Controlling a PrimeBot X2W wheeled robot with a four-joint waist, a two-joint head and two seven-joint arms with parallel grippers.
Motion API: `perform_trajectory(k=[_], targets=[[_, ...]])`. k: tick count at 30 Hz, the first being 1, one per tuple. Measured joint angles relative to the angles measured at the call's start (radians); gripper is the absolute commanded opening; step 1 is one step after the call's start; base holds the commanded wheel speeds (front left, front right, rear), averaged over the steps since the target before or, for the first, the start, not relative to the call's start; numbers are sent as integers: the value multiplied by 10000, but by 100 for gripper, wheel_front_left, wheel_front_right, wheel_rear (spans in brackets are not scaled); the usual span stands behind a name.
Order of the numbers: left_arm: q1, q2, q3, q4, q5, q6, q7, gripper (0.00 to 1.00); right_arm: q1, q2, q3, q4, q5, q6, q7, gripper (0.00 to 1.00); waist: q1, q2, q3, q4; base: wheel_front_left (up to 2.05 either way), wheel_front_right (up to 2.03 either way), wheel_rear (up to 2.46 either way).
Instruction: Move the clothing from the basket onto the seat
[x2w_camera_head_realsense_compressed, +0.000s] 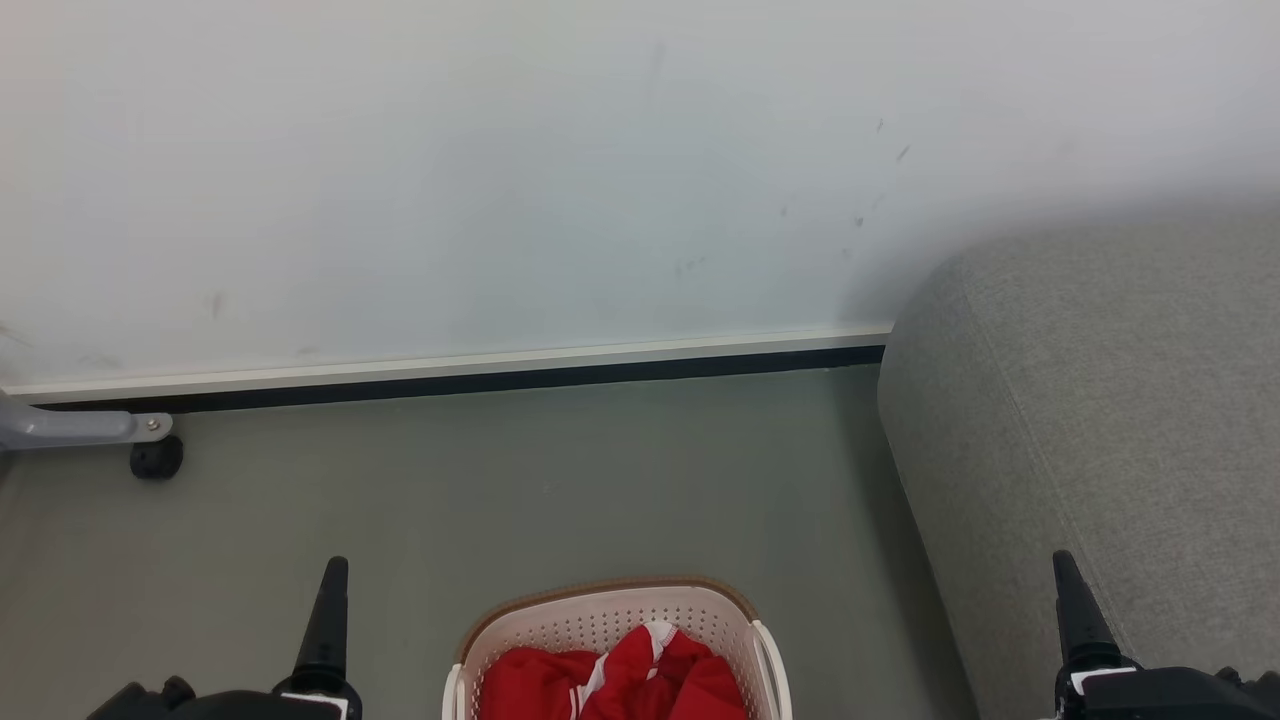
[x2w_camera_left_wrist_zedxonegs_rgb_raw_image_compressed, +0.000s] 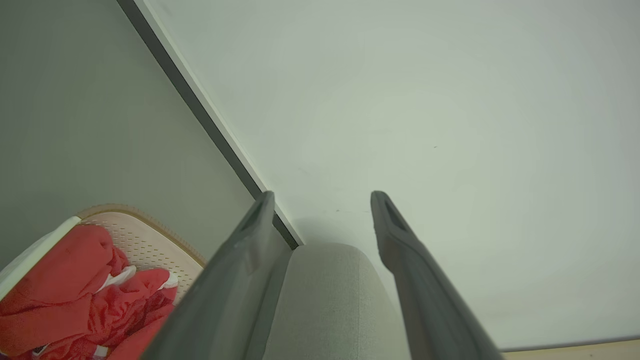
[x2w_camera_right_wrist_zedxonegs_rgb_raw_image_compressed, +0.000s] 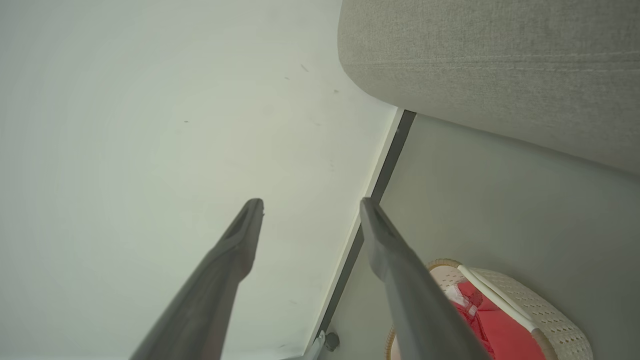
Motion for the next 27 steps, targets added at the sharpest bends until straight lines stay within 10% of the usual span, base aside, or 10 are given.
perform_trajectory(k=[27], targets=[[301, 738, -1126, -608, 5177, 828, -1001, 100, 168, -543, 1680, -514, -4775, -711, -1024, 100, 0, -1, -182, -141, 0, 0, 0]])
